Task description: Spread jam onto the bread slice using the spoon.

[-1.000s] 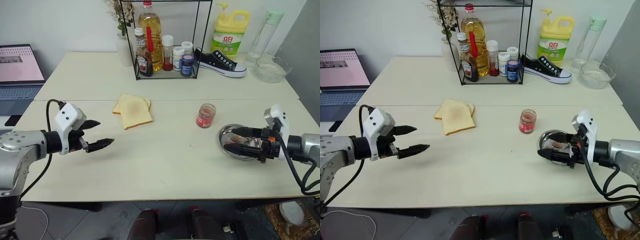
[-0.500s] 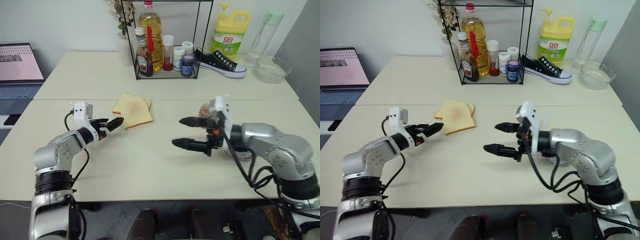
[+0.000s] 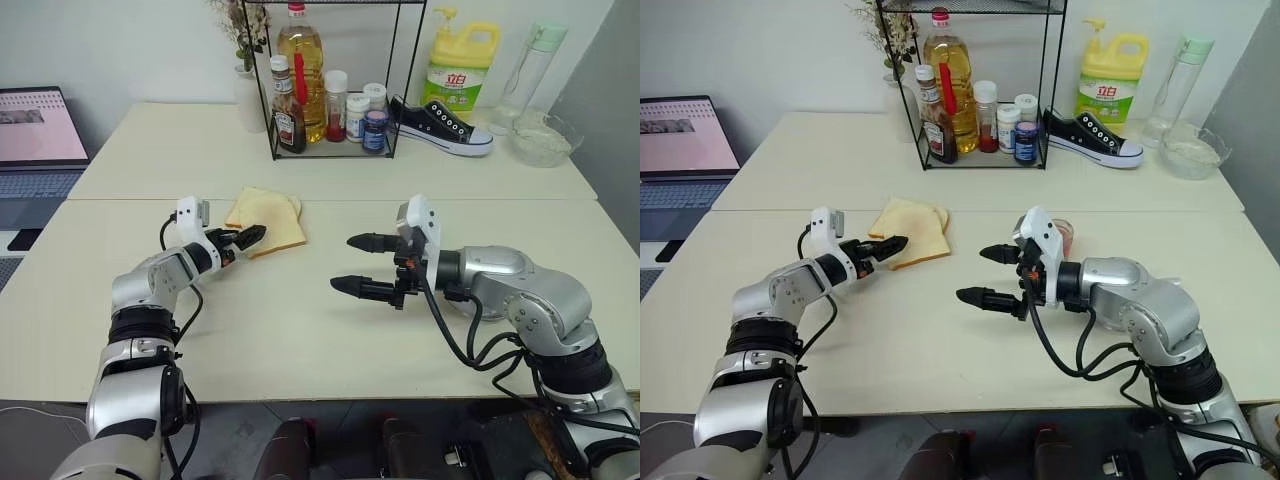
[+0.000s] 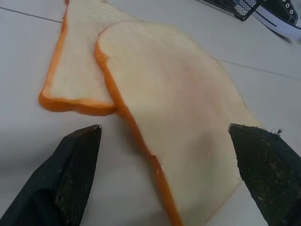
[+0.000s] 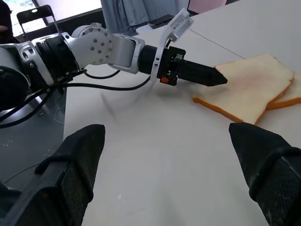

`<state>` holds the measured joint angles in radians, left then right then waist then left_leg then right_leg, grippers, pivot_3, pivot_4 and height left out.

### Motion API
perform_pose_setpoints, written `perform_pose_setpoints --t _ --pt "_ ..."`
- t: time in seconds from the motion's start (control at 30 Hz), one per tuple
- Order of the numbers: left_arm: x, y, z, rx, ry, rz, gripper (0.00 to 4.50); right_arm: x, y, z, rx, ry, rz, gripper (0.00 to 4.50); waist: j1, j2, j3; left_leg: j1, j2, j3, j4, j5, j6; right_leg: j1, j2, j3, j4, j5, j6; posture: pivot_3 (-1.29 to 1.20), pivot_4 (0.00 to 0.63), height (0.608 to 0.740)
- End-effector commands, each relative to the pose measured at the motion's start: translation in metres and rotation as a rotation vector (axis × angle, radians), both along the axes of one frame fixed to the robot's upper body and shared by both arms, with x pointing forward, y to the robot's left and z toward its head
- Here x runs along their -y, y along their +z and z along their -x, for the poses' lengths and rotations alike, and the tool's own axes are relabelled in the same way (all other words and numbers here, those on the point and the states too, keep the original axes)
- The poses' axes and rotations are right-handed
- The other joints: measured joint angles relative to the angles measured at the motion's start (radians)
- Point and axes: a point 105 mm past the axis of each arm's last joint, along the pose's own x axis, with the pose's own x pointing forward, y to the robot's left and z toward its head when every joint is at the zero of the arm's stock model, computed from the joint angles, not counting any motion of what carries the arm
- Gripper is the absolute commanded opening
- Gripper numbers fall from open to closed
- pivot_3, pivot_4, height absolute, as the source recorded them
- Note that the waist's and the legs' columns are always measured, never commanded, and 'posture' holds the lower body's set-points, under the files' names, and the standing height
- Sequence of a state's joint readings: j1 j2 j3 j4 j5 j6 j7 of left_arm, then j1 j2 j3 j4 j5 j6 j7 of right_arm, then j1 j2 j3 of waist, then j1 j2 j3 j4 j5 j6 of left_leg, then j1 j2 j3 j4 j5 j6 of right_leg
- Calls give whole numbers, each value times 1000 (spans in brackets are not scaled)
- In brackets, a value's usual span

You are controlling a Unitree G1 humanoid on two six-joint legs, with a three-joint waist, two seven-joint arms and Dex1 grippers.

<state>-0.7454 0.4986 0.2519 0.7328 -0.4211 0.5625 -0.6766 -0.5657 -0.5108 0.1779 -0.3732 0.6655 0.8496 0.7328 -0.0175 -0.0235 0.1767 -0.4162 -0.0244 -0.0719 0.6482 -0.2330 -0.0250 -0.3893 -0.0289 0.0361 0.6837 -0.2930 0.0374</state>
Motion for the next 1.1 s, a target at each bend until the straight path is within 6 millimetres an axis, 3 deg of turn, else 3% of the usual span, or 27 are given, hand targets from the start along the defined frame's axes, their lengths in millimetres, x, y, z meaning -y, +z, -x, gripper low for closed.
perform_pose_setpoints --t 0.03,0.47,0.63,0.77,0.9,1.0,1.1 --pt "3 -3 -5 -1 0 20 4133 3 10 1 50 -4 -17 4500 0 0 0 0 0 0 0 0 0 0 0 0 0 0 0 0 150 740" --pt "9 -4 -8 16 -31 17 150 9 14 -3 66 -41 -21 4500 -3 0 0 0 0 0 0 0 0 0 0 0 0 0 0 0 150 740" --pt "10 20 -4 89 -92 7 30 17 17 -6 66 -68 -22 4500 -3 0 0 0 0 0 0 0 0 0 0 0 0 0 0 0 150 740" --pt "24 59 20 157 -240 32 30 31 22 -2 47 -74 -15 4500 -8 0 0 -2 0 -1 0 0 0 -1 0 2 -1 0 0 0 150 740" --pt "65 92 74 154 -501 64 30 51 21 20 -30 -25 21 4500 -9 0 0 -2 0 -2 -1 0 0 0 -1 3 -2 0 0 0 150 740" --pt "89 79 105 92 -589 63 30 55 20 32 -73 1 28 4500 -10 0 0 -1 0 -1 -1 0 0 0 -1 4 -3 0 0 0 150 740" --pt "101 52 119 7 -576 84 30 54 14 40 -108 21 33 4500 -11 1 -1 1 0 -1 -1 0 0 2 -1 4 -1 0 0 0 150 740"
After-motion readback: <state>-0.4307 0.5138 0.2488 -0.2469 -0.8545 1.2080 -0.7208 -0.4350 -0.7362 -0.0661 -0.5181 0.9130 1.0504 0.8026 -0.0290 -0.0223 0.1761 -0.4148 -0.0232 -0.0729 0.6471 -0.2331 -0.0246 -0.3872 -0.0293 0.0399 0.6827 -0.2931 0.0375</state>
